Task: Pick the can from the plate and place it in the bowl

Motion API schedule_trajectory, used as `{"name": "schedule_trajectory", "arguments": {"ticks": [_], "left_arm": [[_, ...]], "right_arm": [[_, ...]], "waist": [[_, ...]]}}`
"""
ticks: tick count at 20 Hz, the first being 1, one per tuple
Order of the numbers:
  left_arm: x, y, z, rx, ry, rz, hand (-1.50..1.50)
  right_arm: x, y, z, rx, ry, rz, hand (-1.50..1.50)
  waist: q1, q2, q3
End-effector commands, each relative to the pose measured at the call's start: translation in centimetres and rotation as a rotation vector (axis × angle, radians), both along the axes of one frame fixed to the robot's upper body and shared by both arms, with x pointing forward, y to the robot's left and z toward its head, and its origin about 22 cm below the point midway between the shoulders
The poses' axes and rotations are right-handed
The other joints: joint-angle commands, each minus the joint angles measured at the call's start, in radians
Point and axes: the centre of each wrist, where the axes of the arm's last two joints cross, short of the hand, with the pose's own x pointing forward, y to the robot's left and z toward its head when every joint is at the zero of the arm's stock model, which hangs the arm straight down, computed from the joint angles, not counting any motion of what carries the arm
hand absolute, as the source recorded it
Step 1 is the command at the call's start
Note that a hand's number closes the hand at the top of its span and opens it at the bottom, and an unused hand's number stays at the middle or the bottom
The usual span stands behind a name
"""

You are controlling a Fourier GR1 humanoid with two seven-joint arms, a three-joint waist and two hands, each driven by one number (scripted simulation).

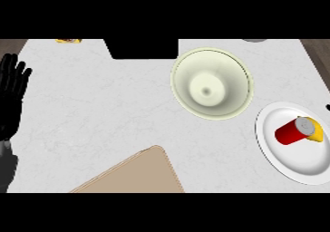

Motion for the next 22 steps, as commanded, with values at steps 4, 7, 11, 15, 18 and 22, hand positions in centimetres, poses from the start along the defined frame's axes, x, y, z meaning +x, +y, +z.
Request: {"name": "schedule_trajectory", "arguments": {"ticks": [4,7,11,15,18,22], "left_arm": [[1.2,0.1,-0.2,-0.014,-0.001,-0.01,0.0],[2.0,-0.3,3.3,-0.006,-0.004,-0.011,0.0],[0.8,-0.8,-1.6,0.003,0.014,0.018,0.0],[0.6,0.3,1.7,-0.01,-0.017,-0.001,0.0],[-0.2,-0.2,0.4,0.012,-0.002,-0.007,0.0],[-0.3,0.2,0.6,0.002,0.004,-0.004,0.0]], "right_arm": [[2.6,-1.0,-2.6,-0.009,0.036,-0.013,-1.5],[3.6,-1.9,-4.4,-0.013,0.086,-0.032,-1.5],[2.7,-1.5,-5.5,0.009,0.063,-0.059,-1.5],[5.1,-2.8,-9.0,-0.018,0.067,-0.071,-1.5],[5.0,-1.9,-8.6,0.009,0.072,-0.069,-1.5],[5.4,-2.5,-12.0,0.021,0.05,-0.028,-1.5]], "waist": [[0.008,0.003,0.0],[0.012,0.004,0.001],[0.001,0.001,0.0],[0.015,0.003,0.001],[0.008,0.001,0.0],[0.009,0.002,0.001]]}}
